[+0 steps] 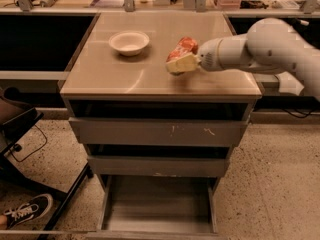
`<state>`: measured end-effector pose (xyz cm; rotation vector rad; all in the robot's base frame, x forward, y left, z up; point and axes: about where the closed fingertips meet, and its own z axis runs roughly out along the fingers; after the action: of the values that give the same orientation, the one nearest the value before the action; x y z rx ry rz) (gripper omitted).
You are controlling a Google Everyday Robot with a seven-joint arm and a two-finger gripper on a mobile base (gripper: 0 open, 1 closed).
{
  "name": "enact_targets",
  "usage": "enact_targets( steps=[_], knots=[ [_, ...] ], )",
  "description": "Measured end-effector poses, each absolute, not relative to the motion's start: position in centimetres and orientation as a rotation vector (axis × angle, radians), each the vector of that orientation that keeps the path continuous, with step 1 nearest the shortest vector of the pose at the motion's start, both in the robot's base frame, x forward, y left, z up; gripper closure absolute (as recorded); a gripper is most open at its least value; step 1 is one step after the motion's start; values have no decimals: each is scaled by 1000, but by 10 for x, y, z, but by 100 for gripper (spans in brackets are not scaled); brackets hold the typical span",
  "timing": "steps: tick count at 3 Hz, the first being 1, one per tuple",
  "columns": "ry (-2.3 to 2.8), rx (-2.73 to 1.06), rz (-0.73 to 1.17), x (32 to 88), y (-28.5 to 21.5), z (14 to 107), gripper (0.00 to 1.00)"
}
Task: Pick coke can from bottom drawer and place on counter
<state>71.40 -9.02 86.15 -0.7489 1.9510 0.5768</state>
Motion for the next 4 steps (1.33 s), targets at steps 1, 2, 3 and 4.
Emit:
enact_targets(
  steps=[1,2,3,4],
  knots=[
    [2007,-692,562,740,-63,824,100],
    [2029,-657,540,755,-59,814,100],
    [2029,-657,540,755,-59,814,81],
    [2029,-657,540,755,-59,814,58]
  ],
)
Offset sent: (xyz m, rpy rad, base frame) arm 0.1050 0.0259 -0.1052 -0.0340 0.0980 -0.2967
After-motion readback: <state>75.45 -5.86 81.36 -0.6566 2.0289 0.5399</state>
